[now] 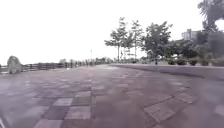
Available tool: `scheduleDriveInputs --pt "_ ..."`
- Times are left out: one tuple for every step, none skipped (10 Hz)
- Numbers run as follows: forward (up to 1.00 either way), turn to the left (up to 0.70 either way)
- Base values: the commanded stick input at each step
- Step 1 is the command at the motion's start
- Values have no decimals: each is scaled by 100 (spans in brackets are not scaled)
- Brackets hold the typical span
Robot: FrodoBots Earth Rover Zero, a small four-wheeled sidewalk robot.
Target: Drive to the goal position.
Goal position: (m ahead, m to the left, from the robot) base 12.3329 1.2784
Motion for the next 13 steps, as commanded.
scheduleDriveInputs --pt "100 0" --pt "100 0" --pt "46 0" --pt "0 0" --pt "0 0" --pt "0 0" --pt "0 0" --pt "0 0" --pt "0 0" --pt "0 0" --pt "0 0" --pt "0 0" --pt "50 0"
